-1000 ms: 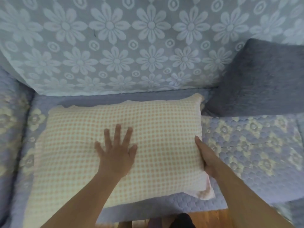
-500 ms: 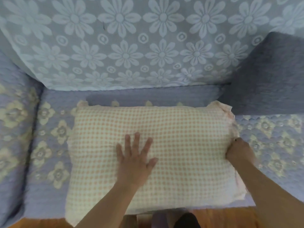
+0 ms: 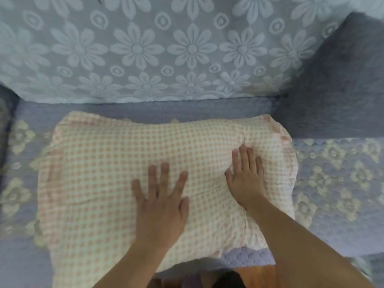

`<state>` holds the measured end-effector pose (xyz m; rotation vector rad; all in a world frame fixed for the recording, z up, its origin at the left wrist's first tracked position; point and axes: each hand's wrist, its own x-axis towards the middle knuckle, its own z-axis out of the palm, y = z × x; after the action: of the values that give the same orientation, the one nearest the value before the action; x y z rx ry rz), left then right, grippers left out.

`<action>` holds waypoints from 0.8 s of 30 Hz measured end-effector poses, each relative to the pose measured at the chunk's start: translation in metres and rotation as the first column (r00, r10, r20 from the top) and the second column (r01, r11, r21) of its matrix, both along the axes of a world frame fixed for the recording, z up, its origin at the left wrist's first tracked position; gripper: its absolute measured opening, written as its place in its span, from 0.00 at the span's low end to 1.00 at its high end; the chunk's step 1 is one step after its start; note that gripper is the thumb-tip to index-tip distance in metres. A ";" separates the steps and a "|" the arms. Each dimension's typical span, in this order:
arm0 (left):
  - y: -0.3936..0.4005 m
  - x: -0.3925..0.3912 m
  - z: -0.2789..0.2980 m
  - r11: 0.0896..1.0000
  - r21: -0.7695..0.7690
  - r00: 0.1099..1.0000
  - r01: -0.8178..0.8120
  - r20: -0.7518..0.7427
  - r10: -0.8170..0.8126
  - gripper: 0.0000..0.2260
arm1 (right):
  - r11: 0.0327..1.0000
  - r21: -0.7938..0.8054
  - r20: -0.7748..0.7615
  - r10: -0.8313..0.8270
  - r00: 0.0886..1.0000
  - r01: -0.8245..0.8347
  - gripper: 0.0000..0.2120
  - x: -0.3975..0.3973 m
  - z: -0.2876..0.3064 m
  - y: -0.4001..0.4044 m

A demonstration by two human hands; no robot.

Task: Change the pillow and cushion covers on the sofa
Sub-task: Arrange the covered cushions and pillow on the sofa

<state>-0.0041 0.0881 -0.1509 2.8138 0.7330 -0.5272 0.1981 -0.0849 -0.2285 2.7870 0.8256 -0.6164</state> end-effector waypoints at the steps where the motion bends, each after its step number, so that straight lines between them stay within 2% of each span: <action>1: 0.004 0.005 0.005 1.000 0.018 1.000 0.005 -0.026 -0.005 0.30 | 1.000 0.020 -0.003 -0.003 1.000 0.003 0.32 0.001 0.007 0.005; 4: 0.025 0.021 0.015 0.999 0.014 0.999 0.038 0.021 -0.038 0.32 | 0.998 0.055 -0.074 0.005 0.997 -0.001 0.31 -0.034 0.034 -0.008; 7: 0.025 0.040 0.023 0.993 -0.085 0.993 0.087 0.088 -0.080 0.29 | 0.992 0.066 -0.154 0.117 0.981 -0.108 0.30 -0.108 0.060 -0.031; 10: 0.020 0.018 0.015 0.992 -0.094 0.995 0.079 -0.057 -0.085 0.28 | 0.992 0.067 -0.147 0.115 0.982 -0.107 0.28 -0.107 0.080 -0.036; 13: 0.019 -0.003 0.006 0.992 -0.124 0.966 0.004 -0.255 -0.036 0.28 | 0.960 0.279 -0.031 0.029 0.999 -0.019 0.23 -0.061 0.111 0.012; 14: 0.017 -0.001 0.009 0.991 -0.131 0.955 -0.014 -0.295 -0.025 0.28 | 0.945 0.324 0.018 0.045 0.999 -0.048 0.22 -0.049 0.115 0.032; 16: 0.004 -0.002 0.009 0.989 -0.151 0.939 0.002 -0.338 -0.054 0.28 | 0.952 0.268 0.011 0.154 0.988 -0.152 0.26 -0.042 0.109 0.049; 18: -0.011 -0.021 0.012 0.985 -0.170 0.946 0.010 -0.318 -0.065 0.28 | 0.963 0.142 -0.090 0.241 0.966 -0.227 0.31 -0.068 0.093 0.027; 21: -0.032 -0.062 0.008 0.981 -0.196 0.964 0.011 -0.258 -0.062 0.32 | 0.976 0.043 -0.209 0.217 0.954 -0.213 0.33 -0.127 0.078 -0.027; 24: -0.029 -0.051 -0.016 0.975 -0.220 0.974 0.025 -0.215 -0.074 0.33 | 0.986 0.015 -0.234 0.165 0.958 -0.166 0.33 -0.118 0.050 -0.018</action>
<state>-0.0548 0.0588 -0.1668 2.6027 0.6024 -0.8860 0.0798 -0.1029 -0.1782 2.6367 1.0876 -0.9274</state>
